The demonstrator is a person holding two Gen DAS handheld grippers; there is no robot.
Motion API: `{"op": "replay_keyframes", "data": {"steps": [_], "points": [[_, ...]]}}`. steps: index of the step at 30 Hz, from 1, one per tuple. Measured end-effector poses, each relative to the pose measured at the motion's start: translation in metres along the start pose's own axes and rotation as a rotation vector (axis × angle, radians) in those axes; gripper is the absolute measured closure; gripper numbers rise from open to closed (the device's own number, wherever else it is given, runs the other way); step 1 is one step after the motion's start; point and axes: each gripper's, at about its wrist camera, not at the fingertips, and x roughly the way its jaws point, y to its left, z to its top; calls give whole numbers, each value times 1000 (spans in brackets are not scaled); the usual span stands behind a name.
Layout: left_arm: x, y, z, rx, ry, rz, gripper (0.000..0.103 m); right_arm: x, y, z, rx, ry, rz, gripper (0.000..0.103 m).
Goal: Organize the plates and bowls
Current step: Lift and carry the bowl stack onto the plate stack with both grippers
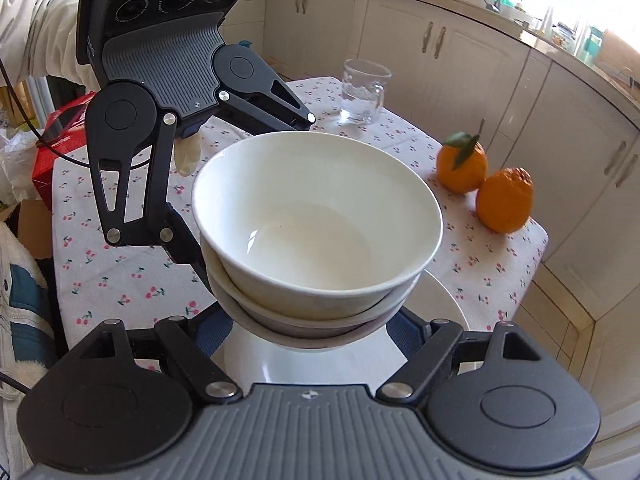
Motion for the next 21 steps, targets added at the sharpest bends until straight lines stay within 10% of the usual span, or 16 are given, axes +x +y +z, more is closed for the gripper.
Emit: {"op": "replay_keyframes", "data": {"steps": [21], "points": [[34,7,7,-13,28,-43,22,10,-29,-36,100,33,0,16]]}}
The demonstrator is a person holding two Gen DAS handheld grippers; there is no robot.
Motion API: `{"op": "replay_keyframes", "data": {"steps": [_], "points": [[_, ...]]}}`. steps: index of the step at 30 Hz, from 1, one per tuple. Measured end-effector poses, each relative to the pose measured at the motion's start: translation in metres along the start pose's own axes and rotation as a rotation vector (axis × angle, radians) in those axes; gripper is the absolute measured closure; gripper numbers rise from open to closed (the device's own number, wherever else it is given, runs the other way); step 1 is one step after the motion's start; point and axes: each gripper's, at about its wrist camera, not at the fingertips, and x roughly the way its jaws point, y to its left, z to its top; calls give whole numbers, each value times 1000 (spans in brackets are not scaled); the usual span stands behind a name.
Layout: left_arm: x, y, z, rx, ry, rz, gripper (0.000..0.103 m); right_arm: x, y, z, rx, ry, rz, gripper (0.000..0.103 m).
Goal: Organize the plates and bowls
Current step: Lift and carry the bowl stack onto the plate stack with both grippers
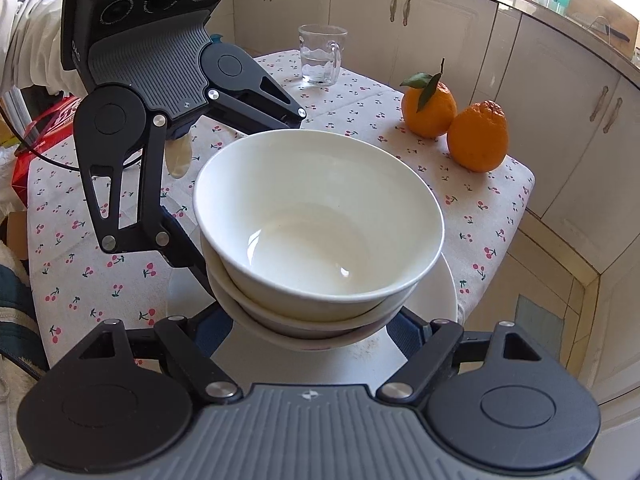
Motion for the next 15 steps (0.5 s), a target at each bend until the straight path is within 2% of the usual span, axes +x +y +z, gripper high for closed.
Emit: {"op": "replay_keyframes", "data": {"steps": [4,7,9,15], "points": [[0,-2,-1,10,-6,14,21,1,-1,0,4,-2,-1,16],[-2,-8,-3,22,-11,62,11,1,1,-1,8,-2,-8,16],[-6,-10,-5,17,-27,73,9,1,3,-1,14,-2,-13,15],[-27,-25,-18,-13,-66,187,9,-12,14,-5,49,-29,-58,2]]}}
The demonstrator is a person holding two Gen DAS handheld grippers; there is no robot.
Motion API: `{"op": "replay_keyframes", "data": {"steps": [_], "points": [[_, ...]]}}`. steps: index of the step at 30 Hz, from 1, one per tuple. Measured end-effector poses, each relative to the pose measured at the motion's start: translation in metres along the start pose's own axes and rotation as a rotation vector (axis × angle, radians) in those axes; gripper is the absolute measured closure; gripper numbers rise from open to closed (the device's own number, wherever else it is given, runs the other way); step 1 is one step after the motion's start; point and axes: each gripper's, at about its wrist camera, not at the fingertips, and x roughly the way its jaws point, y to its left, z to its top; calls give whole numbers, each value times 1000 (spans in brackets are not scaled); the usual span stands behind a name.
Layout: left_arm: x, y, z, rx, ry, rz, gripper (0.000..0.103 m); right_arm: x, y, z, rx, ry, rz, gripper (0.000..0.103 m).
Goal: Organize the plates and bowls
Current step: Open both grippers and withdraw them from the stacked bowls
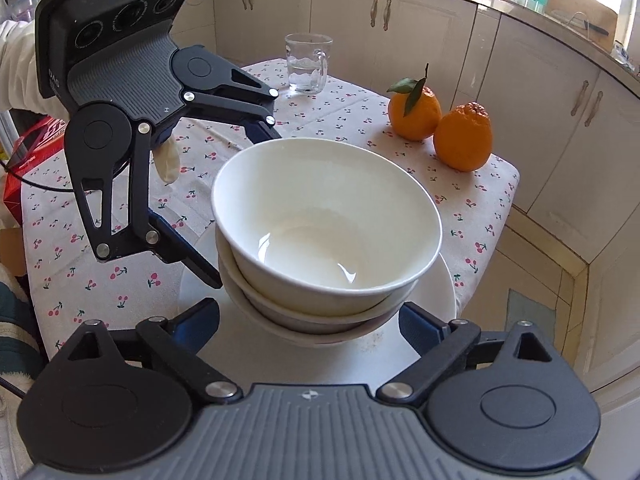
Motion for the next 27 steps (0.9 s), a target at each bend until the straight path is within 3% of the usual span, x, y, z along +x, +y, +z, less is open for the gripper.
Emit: {"op": "replay_keyframes", "data": {"steps": [3,6,10,13,20,27], "points": [[-25,-11,-6,-35,-59,94,1,-12,13,-2,26,0,-76,0],[-47,-28,-12,-73,-115,236,0,-25,31,-4,66,2,-169,0],[-76,-57,-21,-165,-238,416,0,-38,57,-5,230,-19,-323,0],[-90,-68,-26,-307,-255,436,0,-41,76,-9,389,-21,-452,0],[-111,-82,-40,-567,-142,541,1,-59,133,-17,610,-85,-615,0],[-139,-107,-40,-560,-174,618,0,-76,176,-11,605,-140,-691,0]]}}
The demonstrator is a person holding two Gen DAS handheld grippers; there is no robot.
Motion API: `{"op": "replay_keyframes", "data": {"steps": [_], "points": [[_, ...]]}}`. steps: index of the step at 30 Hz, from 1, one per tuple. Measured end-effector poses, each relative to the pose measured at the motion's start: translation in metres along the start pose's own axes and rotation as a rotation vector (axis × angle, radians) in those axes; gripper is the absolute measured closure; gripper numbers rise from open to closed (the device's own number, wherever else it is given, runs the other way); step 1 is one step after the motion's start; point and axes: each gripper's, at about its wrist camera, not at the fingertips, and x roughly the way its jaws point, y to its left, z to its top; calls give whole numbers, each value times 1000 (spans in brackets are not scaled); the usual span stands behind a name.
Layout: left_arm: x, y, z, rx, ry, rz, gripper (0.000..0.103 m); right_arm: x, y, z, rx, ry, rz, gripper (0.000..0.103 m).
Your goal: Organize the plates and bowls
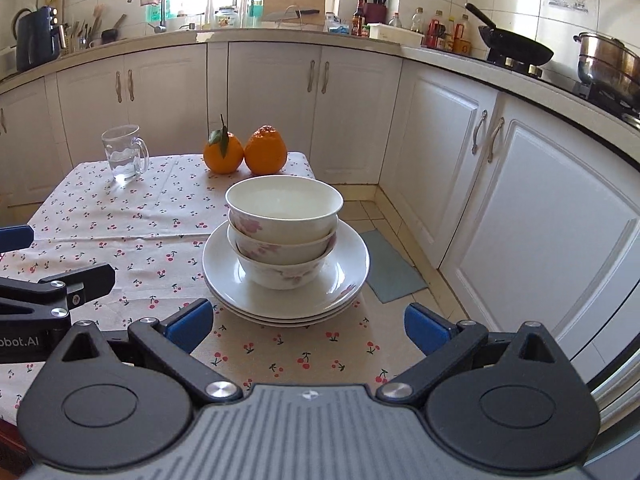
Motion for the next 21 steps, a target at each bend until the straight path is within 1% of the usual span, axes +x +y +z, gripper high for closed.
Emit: {"op": "replay_keyframes", "data": {"steps": [4,8,21], "points": [[-12,0,-1,-2,-21,28,0,-16,2,1,0,-34,-8,0],[-16,-2,-1,-1,-29,38,0,-24,2,1,5,-59,-11,0],[-17,-5,-1,-21,-19,50,1,-26,1,1,24,-73,-26,0]]}}
